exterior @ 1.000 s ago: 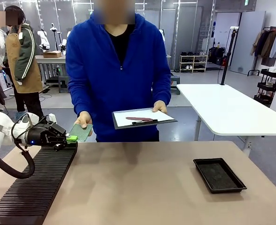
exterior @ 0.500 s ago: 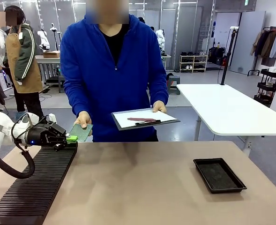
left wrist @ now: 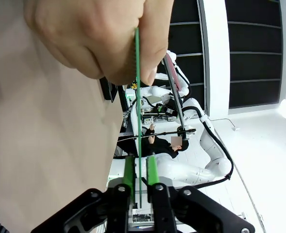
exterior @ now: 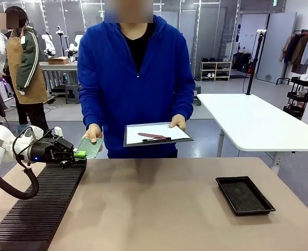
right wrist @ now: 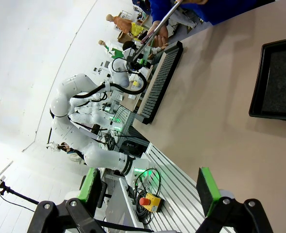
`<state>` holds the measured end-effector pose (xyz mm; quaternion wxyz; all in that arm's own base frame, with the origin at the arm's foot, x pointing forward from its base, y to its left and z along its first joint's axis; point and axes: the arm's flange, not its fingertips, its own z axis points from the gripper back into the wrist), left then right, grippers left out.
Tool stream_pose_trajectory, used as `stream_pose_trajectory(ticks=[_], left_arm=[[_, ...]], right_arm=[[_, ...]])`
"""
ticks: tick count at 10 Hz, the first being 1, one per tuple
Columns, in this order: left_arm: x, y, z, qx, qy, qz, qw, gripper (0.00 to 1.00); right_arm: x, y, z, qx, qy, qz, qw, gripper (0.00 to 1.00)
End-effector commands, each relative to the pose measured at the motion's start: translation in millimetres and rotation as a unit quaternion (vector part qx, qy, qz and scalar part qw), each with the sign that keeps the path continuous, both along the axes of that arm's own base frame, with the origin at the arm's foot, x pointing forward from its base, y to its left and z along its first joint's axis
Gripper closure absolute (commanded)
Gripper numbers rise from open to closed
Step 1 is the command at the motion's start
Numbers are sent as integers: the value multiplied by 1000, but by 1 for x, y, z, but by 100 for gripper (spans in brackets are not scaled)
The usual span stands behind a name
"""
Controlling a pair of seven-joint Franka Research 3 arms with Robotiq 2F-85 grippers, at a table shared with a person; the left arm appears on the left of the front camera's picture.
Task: Inspect the PCB.
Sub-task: Release the Blank PCB you were holding.
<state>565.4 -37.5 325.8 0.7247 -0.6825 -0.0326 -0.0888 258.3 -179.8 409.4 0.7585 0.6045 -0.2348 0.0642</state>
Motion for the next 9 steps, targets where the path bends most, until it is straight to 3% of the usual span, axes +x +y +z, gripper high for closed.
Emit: stream_pose_trajectory(ticks=[1,2,3,5,8,9], left_arm=[[-1,-1,0,-2,0,0,1000,50],[-1,0,1,-5,-1,2,1000,40],[0,0,1,-5,-1,2,1000,22],[-1,0,0,-8,0,3,1000,0],[1,1,1,-12,0,8,1000,4],[1,1,1,-13,1,9,1000,0]], right_arm=[[0,0,1,4,-8,0,1000,0],[0,0,1,4,-8,0,1000,0],[0,0,1,4,-8,0,1000,0],[0,0,1,4,-8,0,1000,0],[0,0,1,4,-8,0,1000,0],[0,0,1,4,-8,0,1000,0]])
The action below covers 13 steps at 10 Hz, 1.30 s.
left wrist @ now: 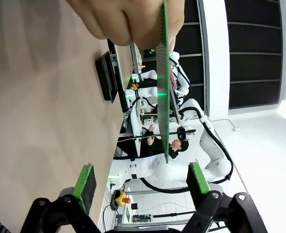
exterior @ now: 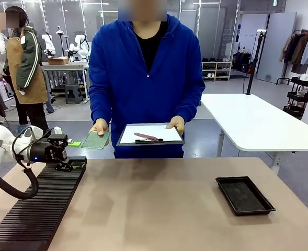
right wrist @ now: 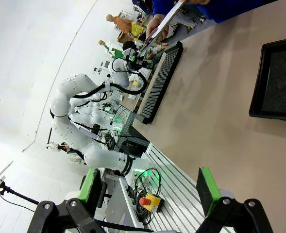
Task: Inspect the PCB.
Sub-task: Release the Blank PCB you were holding, then pick up the Blank PCB that the human is holding.
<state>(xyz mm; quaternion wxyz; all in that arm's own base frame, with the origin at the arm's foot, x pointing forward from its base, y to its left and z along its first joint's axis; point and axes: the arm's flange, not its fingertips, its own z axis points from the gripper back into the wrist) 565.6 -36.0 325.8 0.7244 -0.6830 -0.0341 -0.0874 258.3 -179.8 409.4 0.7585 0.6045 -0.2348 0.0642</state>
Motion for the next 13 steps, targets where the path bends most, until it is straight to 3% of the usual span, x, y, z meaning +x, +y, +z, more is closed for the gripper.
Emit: stream_pose_trajectory(ticks=[1,11,13], left_arm=[[1,-2,1,-12,0,8,1000,0],[0,0,0,0,0,0,1000,0],[-25,21,18,-18,16,-15,1000,0]], right_arm=[[0,0,1,4,-8,0,1000,0],[0,0,1,4,-8,0,1000,0],[0,0,1,4,-8,0,1000,0]])
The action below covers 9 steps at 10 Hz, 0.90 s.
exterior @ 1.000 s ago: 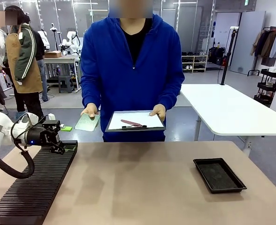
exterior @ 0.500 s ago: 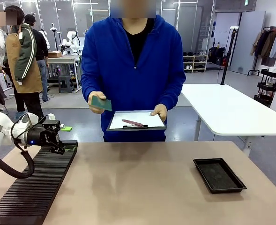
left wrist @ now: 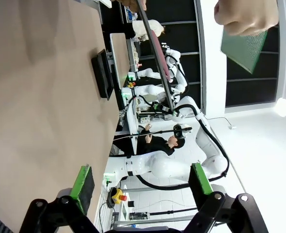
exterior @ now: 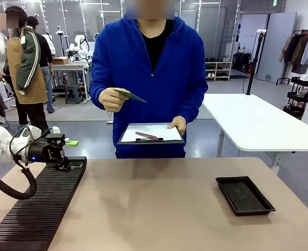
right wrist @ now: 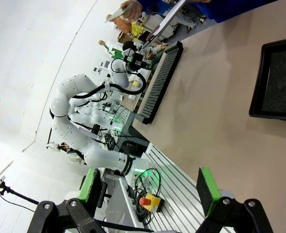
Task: Inspect the PCB.
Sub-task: Pick up the Blank PCB that the human is holding.
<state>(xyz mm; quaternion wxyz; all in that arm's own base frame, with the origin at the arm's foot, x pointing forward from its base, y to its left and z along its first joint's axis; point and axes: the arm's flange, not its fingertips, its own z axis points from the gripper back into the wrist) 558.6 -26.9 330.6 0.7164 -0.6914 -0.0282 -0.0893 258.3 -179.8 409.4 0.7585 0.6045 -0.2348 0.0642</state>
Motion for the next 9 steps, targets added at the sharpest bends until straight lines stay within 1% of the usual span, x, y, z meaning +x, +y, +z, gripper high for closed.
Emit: stream_pose_trajectory(ticks=[1,2,3,5,6,7,9], left_arm=[[-41,27,22,-33,17,-15,999,0],[-71,45,27,-25,17,-22,999,0],[-97,61,29,-32,14,-13,999,0],[-145,82,30,-28,7,-16,999,0],[-173,91,31,-38,7,-2,999,0],[-188,93,25,-42,5,11,999,0],[-216,98,15,-28,11,16,999,0]], right_arm=[[0,0,1,4,-8,0,1000,0],[0,0,1,4,-8,0,1000,0],[0,0,1,4,-8,0,1000,0],[0,0,1,4,-8,0,1000,0],[0,0,1,4,-8,0,1000,0],[0,0,1,4,-8,0,1000,0],[0,0,1,4,-8,0,1000,0]])
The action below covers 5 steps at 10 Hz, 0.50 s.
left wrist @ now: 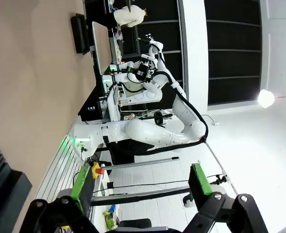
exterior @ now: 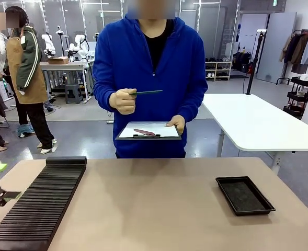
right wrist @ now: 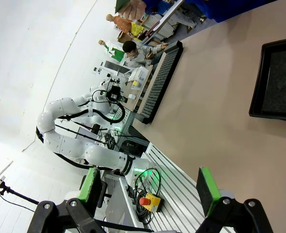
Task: Inspect the PCB.
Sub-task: Pick up the Blank PCB that the human is holding.
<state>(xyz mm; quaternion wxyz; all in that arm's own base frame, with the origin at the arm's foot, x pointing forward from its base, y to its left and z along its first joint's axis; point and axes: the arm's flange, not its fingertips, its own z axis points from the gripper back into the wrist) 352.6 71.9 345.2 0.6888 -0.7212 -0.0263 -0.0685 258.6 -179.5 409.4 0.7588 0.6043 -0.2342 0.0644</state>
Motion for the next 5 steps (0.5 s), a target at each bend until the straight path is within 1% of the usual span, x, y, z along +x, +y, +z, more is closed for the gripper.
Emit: stream_pose_trajectory(ticks=[1,2,3,4,5], left_arm=[[-14,0,-1,14,-5,17,1000,0],[-15,-4,2,18,-3,21,1000,0],[-7,-6,3,9,-1,31,999,0],[-13,0,-4,2,2,11,1000,0],[-13,0,-4,2,2,11,1000,0]], right_arm=[[0,-1,1,4,-9,0,1000,0],[0,-1,1,4,-9,0,1000,0],[0,-1,1,4,-9,0,1000,0],[0,-1,1,4,-9,0,1000,0],[0,-1,1,4,-9,0,1000,0]])
